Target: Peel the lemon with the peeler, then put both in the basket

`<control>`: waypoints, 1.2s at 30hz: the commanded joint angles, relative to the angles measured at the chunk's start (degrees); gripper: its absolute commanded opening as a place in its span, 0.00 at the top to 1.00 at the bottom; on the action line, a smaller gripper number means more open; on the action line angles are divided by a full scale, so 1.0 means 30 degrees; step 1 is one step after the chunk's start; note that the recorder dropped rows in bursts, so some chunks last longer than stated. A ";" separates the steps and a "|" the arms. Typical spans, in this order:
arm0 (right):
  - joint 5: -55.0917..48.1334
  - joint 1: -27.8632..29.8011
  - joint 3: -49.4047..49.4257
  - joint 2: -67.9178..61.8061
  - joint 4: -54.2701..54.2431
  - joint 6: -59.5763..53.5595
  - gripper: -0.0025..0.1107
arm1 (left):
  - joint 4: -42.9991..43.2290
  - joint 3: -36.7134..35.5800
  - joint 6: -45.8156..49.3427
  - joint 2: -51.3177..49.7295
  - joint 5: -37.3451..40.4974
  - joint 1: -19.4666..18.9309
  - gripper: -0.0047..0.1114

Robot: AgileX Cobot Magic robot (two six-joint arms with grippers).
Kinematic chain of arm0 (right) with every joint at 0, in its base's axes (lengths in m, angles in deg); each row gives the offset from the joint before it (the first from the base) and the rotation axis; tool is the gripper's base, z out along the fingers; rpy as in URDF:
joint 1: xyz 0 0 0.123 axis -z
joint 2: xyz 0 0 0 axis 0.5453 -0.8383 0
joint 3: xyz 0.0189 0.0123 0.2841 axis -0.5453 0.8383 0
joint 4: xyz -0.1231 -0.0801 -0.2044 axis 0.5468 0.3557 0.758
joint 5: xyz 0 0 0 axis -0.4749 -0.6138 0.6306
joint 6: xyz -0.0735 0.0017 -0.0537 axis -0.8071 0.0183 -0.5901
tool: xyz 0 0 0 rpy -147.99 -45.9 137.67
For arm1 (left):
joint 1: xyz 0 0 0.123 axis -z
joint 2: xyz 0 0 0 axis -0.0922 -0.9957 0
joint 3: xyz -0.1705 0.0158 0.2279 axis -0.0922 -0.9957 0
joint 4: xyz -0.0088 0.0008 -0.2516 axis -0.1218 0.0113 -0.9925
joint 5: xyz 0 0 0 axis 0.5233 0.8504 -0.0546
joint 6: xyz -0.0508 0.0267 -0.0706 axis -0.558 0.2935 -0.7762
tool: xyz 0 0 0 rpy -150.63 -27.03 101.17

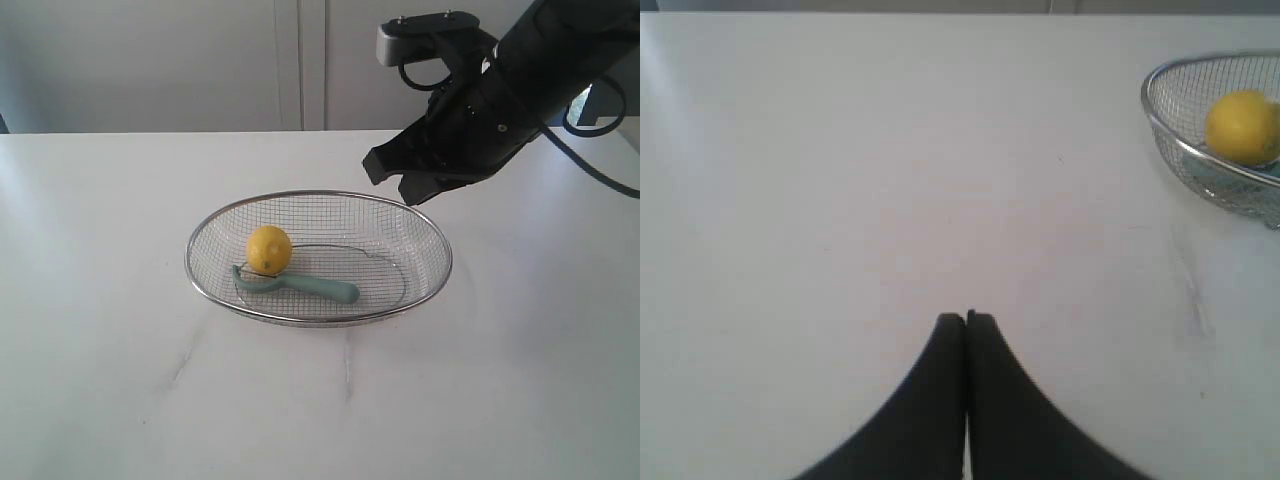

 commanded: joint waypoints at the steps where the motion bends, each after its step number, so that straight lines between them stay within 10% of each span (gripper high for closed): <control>1: 0.0118 -0.0001 -0.0006 0.0132 -0.0026 0.0039 0.98 | 0.0107 -0.0085 0.0400 0.0099 0.0502 -0.0179 0.96; 36: 0.0158 -0.0001 -0.0006 0.1053 -0.0012 0.0039 0.98 | 0.5491 -0.0085 0.0419 0.0099 0.0366 -0.0179 0.96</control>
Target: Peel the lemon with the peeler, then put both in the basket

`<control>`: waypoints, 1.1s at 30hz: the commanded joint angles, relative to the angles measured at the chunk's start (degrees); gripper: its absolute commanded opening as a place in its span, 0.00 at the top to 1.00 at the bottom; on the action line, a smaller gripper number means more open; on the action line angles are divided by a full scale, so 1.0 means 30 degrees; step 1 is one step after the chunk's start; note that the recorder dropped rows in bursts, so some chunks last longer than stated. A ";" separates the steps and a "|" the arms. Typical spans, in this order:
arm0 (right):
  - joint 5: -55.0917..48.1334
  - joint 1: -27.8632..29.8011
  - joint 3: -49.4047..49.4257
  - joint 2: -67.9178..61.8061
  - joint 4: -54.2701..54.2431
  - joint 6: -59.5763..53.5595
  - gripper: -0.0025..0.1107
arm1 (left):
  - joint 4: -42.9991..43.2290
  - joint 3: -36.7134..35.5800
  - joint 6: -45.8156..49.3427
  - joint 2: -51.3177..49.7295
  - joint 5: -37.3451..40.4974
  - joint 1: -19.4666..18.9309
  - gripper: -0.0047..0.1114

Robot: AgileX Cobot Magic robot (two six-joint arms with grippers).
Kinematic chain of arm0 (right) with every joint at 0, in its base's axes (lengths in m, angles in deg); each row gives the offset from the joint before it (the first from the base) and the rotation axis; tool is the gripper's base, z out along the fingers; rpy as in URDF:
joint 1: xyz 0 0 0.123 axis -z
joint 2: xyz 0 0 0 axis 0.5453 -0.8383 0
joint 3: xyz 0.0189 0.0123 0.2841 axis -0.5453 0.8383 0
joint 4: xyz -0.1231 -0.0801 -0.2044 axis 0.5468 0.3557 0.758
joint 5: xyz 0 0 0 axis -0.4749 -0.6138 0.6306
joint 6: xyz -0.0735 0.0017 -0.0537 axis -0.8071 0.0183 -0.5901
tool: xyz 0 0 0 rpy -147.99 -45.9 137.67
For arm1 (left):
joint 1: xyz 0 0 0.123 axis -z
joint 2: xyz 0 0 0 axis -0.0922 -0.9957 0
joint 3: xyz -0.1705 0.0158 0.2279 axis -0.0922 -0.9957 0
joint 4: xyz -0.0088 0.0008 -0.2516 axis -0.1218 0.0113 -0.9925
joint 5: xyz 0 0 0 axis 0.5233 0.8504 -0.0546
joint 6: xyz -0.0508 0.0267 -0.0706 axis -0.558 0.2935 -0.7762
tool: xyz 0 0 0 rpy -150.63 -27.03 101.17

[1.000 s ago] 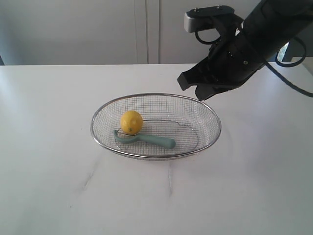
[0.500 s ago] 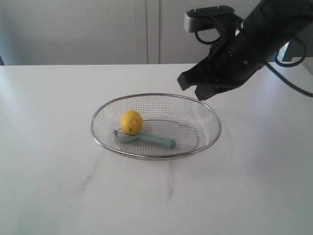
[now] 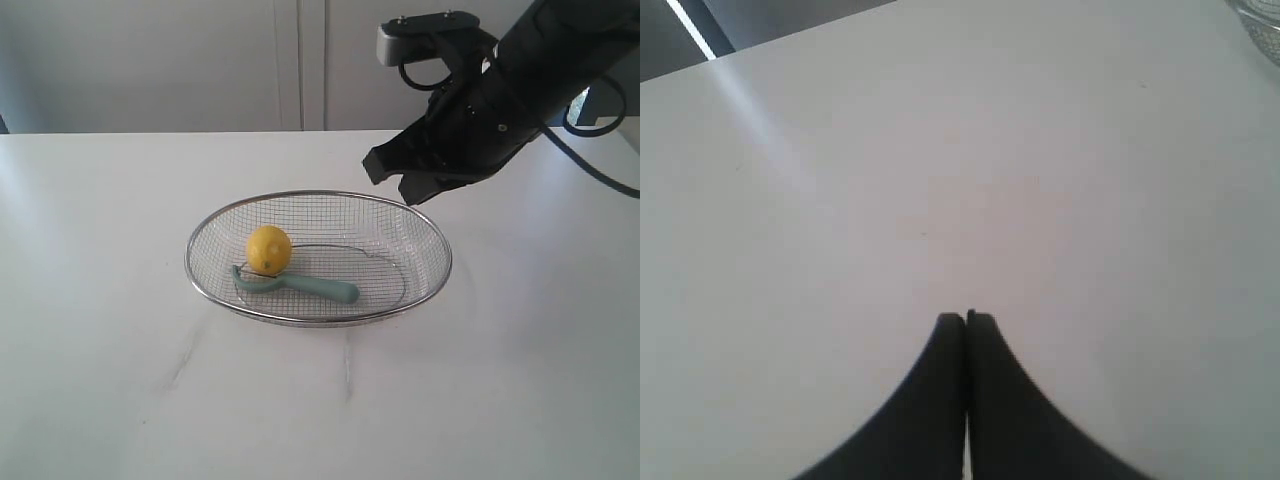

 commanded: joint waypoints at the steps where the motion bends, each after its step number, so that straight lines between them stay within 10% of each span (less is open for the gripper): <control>1: 0.0158 -0.0001 -0.0006 0.1658 -0.0055 0.0039 0.98 | 0.0025 -0.0071 -0.0001 0.0099 -0.0074 -0.0047 0.96; 10: 0.0203 0.1112 -0.0006 1.1308 -0.0157 0.0039 0.98 | 0.0025 -0.0071 -0.0001 0.0099 -0.0074 -0.0047 0.96; 23: 0.0614 1.0238 -0.0006 2.1618 0.0007 0.0039 0.98 | 0.0025 -0.0071 -0.0001 0.0099 -0.0031 -0.0047 0.96; 33: 0.0578 1.0692 -0.0006 2.6679 -0.0150 0.0039 0.98 | 0.0025 -0.0071 -0.0001 0.0099 -0.0031 -0.0047 0.96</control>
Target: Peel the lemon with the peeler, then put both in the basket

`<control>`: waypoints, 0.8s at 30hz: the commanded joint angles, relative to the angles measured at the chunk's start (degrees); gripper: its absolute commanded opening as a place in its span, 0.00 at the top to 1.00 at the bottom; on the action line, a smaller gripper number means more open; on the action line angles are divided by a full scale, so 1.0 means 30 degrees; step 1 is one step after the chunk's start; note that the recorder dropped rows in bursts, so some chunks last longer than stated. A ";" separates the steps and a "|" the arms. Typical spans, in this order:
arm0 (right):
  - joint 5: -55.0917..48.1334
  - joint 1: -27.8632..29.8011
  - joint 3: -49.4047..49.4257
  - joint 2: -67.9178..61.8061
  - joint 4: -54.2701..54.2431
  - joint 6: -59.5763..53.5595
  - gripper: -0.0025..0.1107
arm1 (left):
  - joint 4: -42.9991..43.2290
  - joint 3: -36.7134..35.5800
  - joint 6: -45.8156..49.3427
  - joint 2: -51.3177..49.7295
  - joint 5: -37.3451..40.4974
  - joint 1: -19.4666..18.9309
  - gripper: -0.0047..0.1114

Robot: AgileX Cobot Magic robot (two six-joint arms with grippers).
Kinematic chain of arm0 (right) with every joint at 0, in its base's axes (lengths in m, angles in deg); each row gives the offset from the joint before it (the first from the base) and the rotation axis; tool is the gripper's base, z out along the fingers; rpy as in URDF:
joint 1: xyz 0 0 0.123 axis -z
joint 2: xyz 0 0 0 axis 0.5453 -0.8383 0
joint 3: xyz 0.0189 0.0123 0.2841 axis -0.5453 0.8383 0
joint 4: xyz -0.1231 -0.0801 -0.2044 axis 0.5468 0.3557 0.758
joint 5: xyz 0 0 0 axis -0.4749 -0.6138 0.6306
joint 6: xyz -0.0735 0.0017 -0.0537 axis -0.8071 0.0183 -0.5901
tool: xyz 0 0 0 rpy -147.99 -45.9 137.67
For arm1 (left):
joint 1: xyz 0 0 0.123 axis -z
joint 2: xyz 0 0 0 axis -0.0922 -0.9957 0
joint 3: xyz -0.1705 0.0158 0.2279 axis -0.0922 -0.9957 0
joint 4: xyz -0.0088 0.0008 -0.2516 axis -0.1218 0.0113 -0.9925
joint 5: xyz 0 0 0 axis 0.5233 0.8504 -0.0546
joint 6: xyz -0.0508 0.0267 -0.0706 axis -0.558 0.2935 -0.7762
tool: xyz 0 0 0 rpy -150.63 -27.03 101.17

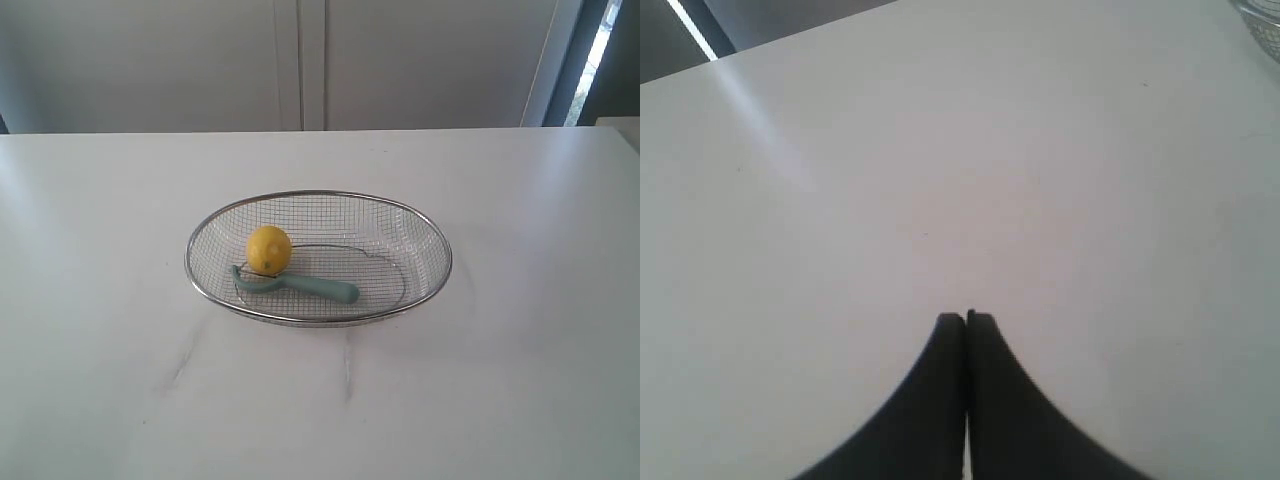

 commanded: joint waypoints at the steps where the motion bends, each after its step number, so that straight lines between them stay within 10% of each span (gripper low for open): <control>1: 0.0051 0.0124 0.0028 0.1646 -0.0114 0.0039 0.98 | -0.0017 -0.0071 -0.0001 0.0099 -0.0031 -0.0047 0.96; 24: -0.0567 0.0124 0.4410 0.3231 0.0020 0.0039 0.98 | -0.0247 -0.0071 -0.5314 0.0099 0.0012 -0.0047 0.96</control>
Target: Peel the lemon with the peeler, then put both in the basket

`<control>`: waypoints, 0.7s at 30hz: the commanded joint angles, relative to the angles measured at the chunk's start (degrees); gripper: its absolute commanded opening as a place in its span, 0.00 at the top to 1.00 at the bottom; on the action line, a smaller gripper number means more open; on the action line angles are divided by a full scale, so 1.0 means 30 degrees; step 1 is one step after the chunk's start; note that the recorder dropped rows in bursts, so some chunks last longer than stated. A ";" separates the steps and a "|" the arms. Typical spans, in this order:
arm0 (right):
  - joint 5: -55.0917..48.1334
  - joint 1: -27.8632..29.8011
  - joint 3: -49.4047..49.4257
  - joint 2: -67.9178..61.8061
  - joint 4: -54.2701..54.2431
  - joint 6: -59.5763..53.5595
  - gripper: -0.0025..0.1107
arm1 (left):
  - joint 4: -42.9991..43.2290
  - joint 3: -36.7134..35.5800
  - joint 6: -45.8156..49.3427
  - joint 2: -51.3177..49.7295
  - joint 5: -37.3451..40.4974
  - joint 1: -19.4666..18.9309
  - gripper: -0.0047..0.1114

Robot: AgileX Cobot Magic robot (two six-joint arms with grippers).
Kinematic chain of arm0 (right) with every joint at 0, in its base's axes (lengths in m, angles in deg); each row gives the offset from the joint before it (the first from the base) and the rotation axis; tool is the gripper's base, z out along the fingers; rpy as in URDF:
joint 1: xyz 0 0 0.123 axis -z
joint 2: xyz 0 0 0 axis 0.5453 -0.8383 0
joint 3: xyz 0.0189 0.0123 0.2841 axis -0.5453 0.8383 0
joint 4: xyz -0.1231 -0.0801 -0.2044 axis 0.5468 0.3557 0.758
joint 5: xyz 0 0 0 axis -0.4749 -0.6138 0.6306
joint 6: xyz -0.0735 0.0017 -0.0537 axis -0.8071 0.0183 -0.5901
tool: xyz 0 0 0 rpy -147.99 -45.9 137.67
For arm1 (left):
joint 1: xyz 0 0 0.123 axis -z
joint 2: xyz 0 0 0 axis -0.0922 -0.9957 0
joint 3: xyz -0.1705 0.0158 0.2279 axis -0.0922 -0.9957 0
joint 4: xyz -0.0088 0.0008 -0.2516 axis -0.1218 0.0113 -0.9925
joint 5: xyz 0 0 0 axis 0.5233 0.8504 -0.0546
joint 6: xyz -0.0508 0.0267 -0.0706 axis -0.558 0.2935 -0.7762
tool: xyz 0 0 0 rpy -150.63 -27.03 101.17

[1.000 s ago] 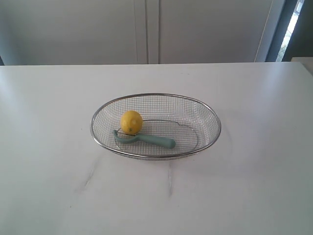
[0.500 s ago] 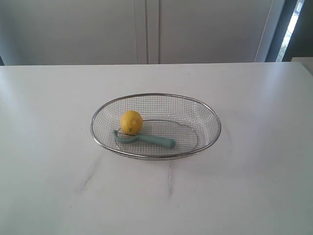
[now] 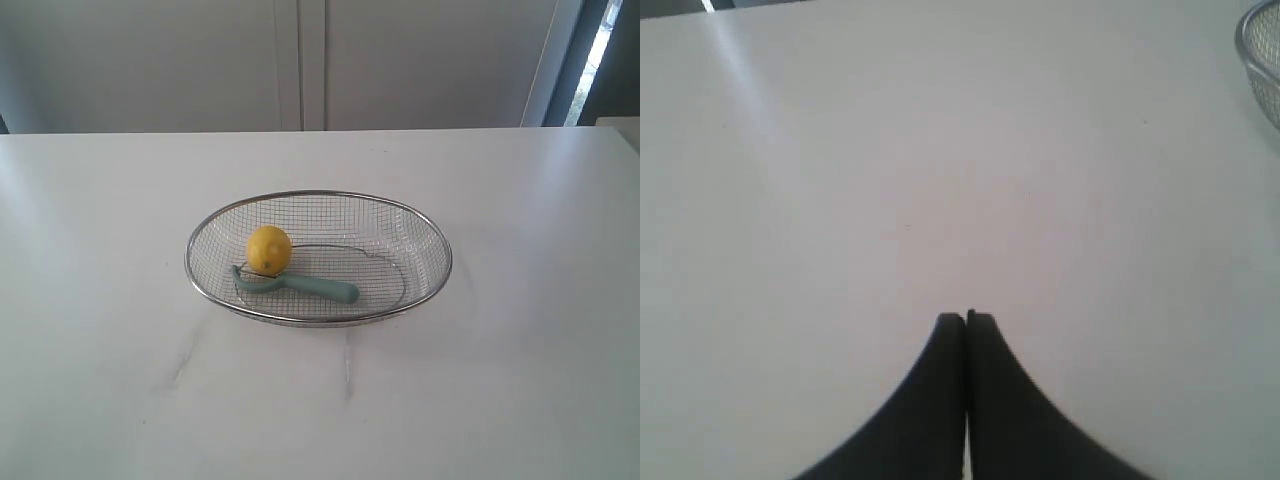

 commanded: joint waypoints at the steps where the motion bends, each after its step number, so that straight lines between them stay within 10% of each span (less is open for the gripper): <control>1: -0.0052 0.0124 0.1375 0.0532 0.0058 0.0039 0.98 | -0.0207 -0.0071 -0.1344 0.0099 0.0012 -0.0047 0.96; 21: 0.0241 0.0124 0.9749 0.0532 -0.0123 0.0039 0.98 | -0.0207 -0.0071 -0.1120 0.0099 -0.0028 -0.0047 0.96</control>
